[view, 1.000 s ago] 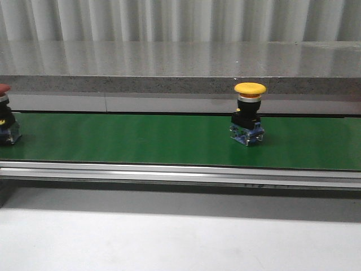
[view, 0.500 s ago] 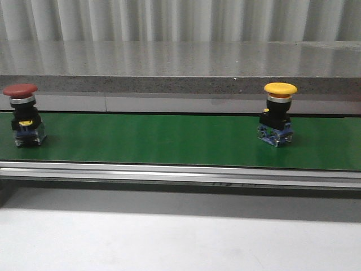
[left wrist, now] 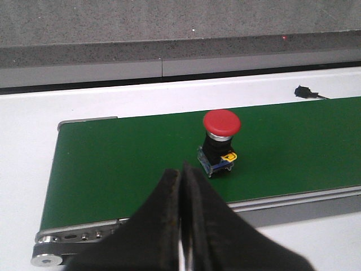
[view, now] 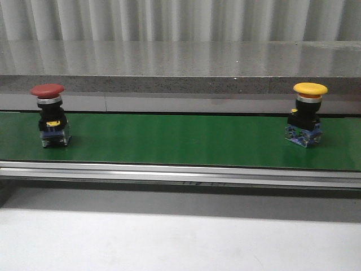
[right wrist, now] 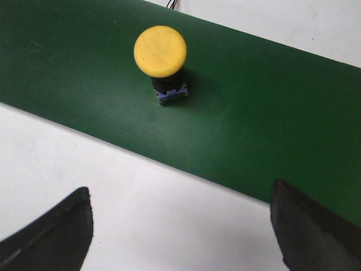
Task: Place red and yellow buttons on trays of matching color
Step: 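Lower the right gripper onto the yellow button at the belt end and grasp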
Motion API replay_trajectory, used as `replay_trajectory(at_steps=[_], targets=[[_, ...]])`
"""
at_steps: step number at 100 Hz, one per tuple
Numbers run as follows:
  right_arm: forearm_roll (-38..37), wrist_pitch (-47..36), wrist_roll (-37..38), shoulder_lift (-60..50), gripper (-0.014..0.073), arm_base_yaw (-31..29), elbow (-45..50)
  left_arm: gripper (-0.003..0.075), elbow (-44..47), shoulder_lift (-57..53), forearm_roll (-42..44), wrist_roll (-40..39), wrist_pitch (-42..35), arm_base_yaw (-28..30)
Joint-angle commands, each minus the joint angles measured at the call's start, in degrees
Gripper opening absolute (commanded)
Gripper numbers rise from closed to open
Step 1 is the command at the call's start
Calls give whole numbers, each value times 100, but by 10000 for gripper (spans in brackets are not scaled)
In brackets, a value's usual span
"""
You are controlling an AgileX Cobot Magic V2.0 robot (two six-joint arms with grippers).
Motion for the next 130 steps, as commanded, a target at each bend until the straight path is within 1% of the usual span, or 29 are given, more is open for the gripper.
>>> replay_trajectory(at_steps=[1,16,27,46,58,63,70,82,87,92,96,109,130], targets=[[63,-176,4,327,647,11,-377,-20,-152,10,-66,6,-419,-39],[82,-52,4,1037,647,11,-699,-20,-152,10,-66,6,-419,-39],[82,-117,0,1459,647,-4,-907,-20,-152,10,-66,6,-419,-39],[82,-499,0,2076,647,-311,-1156,-20,-152,10,-66,6,-419,-39],[129,-590,0,2408,642,-456,-1256,-20,-152,10,-66,6,-419,-39],[129,-601,0,2548,612,-456,-1278,-20,-152,10,-66,6,-419,-39],[137,-646,0,2689,522,-456,-1284,-20,-152,10,-66,6,-419,-39],[203,-728,12,2790,281,-456,-1284,-20,-152,10,-66,6,-419,-39],[228,-788,12,2790,207,-456,-1284,-20,-152,10,-66,6,-419,-39],[228,-858,46,2764,160,-456,-1284,-20,-152,10,-66,6,-419,-39],[228,-912,127,2732,140,-476,-1284,-20,-152,10,-66,6,-419,-39],[223,-945,515,2514,138,-629,-1284,-20,-152,10,-66,6,-419,-39],[223,-900,990,1807,138,-1204,-1143,-20,-152,10,-66,6,-419,-39]])
